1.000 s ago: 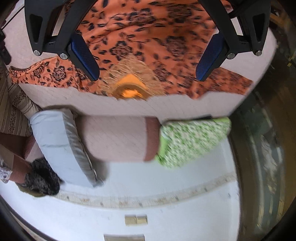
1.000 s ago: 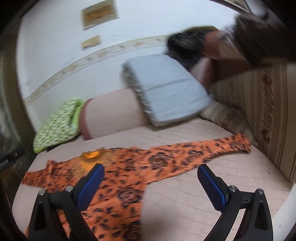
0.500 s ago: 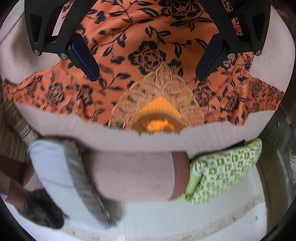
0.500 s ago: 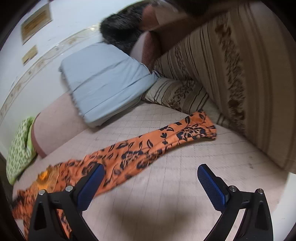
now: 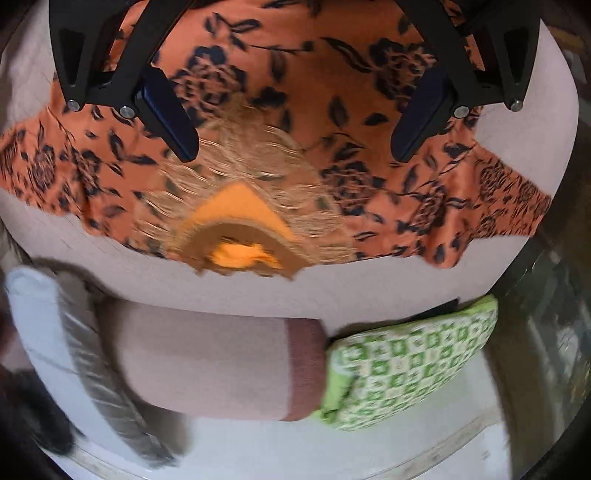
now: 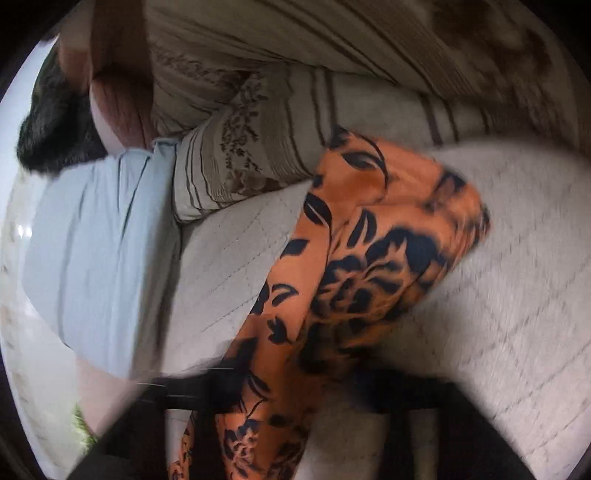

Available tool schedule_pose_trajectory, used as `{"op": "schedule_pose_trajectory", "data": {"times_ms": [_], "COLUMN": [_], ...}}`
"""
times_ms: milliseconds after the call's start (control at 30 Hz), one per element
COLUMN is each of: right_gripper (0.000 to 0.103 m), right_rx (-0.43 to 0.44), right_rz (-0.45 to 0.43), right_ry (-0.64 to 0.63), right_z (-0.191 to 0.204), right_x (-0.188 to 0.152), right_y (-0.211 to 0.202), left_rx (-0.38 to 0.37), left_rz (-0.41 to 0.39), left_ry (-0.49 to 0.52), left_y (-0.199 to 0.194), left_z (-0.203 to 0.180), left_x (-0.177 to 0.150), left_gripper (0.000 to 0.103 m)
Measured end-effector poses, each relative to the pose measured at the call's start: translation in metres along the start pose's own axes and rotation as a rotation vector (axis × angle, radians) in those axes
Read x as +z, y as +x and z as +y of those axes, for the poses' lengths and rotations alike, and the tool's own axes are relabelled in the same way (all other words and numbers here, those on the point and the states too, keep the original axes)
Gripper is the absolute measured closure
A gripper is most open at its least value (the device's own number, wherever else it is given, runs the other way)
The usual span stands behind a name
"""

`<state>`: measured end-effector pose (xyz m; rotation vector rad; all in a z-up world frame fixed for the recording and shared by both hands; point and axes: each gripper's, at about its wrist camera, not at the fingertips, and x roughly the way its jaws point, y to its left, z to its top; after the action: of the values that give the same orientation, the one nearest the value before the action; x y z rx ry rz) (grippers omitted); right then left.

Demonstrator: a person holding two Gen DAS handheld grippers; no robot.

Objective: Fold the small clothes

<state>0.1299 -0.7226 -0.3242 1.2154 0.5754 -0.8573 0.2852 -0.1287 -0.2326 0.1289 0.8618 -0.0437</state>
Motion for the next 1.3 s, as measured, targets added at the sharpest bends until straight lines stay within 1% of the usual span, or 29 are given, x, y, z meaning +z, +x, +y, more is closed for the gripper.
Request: {"op": "schedule_pose_trajectory", "data": {"times_ms": [33, 67, 133, 167, 200, 233, 267, 300, 333, 433, 467, 500, 567, 600, 633, 700, 733, 800, 833, 867, 900, 933, 967, 1000, 1033, 1100, 1133, 1200, 1300], "right_gripper": [0.093, 0.095, 0.095, 0.095, 0.095, 0.095, 0.095, 0.095, 0.095, 0.095, 0.095, 0.095, 0.095, 0.095, 0.095, 0.093, 0.092, 0.091, 0.089, 0.077, 0.06, 0.05, 0.027, 0.024, 0.024, 0.024, 0.024, 0.024, 0.024], "right_rx": [-0.003, 0.022, 0.058, 0.09, 0.117, 0.167, 0.25, 0.291, 0.358, 0.461, 0.499, 0.514, 0.534, 0.527, 0.517, 0.473, 0.426, 0.336, 0.268, 0.183, 0.125, 0.098, 0.105, 0.098, 0.106, 0.133, 0.161, 0.239, 0.336], "right_rz": [-0.008, -0.032, -0.062, -0.071, -0.068, -0.053, -0.019, -0.001, 0.031, 0.1, 0.143, 0.166, 0.235, 0.259, 0.274, 0.323, 0.361, 0.423, 0.456, 0.474, 0.458, 0.411, 0.316, 0.269, 0.246, 0.249, 0.256, 0.266, 0.282], "right_ry": [0.002, -0.018, -0.12, -0.19, -0.219, -0.246, -0.273, -0.29, -0.334, -0.432, -0.473, -0.493, -0.559, -0.598, -0.623, -0.692, -0.75, -0.834, -0.888, -0.973, -1.061, -1.167, -1.303, -1.377, -1.426, -1.464, -1.474, -1.489, -1.486], "right_z": [0.003, 0.012, 0.039, 0.06, 0.072, 0.091, 0.115, 0.13, 0.157, 0.207, 0.228, 0.236, 0.263, 0.273, 0.277, 0.289, 0.294, 0.297, 0.297, 0.295, 0.292, 0.292, 0.293, 0.293, 0.292, 0.291, 0.287, 0.276, 0.259], "right_x": [-0.003, -0.01, -0.025, -0.039, -0.048, -0.061, -0.083, -0.095, -0.122, -0.186, -0.221, -0.241, -0.301, -0.332, -0.351, -0.406, -0.441, -0.488, -0.514, -0.542, -0.562, -0.581, -0.604, -0.616, -0.626, -0.632, -0.63, -0.617, -0.581], "right_y": [-0.003, -0.013, -0.029, -0.04, -0.046, -0.053, -0.062, -0.066, -0.075, -0.089, -0.092, -0.094, -0.09, -0.085, -0.078, -0.06, -0.046, -0.024, -0.011, 0.0, 0.007, 0.012, 0.003, -0.003, -0.007, -0.011, -0.015, -0.027, -0.048], "left_rx": [0.02, 0.038, 0.083, 0.111, 0.131, 0.153, 0.163, 0.169, 0.174, 0.188, 0.192, 0.196, 0.206, 0.211, 0.216, 0.234, 0.253, 0.27, 0.271, 0.267, 0.264, 0.262, 0.261, 0.259, 0.257, 0.254, 0.25, 0.237, 0.227], "left_rz": [-0.006, -0.013, -0.035, -0.05, -0.06, -0.068, -0.072, -0.073, -0.072, -0.062, -0.058, -0.052, -0.044, -0.043, -0.042, -0.041, -0.038, -0.019, -0.011, 0.0, 0.009, 0.019, 0.03, 0.038, 0.045, 0.055, 0.059, 0.06, 0.059], "left_ry": [-0.025, -0.04, -0.07, -0.091, -0.109, -0.134, -0.156, -0.183, -0.216, -0.282, -0.296, -0.315, -0.349, -0.364, -0.374, -0.397, -0.408, -0.42, -0.427, -0.435, -0.441, -0.444, -0.445, -0.447, -0.45, -0.462, -0.471, -0.496, -0.527], "left_y": [-0.001, -0.001, -0.005, -0.009, -0.011, -0.014, -0.017, -0.019, -0.021, -0.026, -0.026, -0.026, -0.024, -0.025, -0.025, -0.024, -0.021, -0.014, -0.011, -0.008, -0.006, -0.004, -0.002, 0.0, 0.001, 0.001, 0.001, -0.001, -0.004], "left_z": [0.011, 0.02, 0.038, 0.051, 0.061, 0.076, 0.087, 0.099, 0.115, 0.15, 0.158, 0.171, 0.192, 0.202, 0.209, 0.226, 0.236, 0.249, 0.253, 0.26, 0.264, 0.267, 0.27, 0.273, 0.275, 0.279, 0.281, 0.286, 0.292], "left_x": [0.004, 0.007, 0.014, 0.017, 0.019, 0.022, 0.023, 0.025, 0.025, 0.024, 0.023, 0.023, 0.023, 0.022, 0.02, 0.018, 0.016, 0.015, 0.015, 0.014, 0.013, 0.013, 0.012, 0.012, 0.011, 0.01, 0.01, 0.009, 0.007], "left_gripper": [0.0, 0.0, 0.0, 0.0, 0.0, 0.0, 0.0, 0.0, 0.0, 0.0, 0.0, 0.0, 0.0, 0.0, 0.0, 0.0, 0.0, 0.0, 0.0, 0.0, 0.0, 0.0, 0.0, 0.0, 0.0, 0.0, 0.0, 0.0, 0.0]}}
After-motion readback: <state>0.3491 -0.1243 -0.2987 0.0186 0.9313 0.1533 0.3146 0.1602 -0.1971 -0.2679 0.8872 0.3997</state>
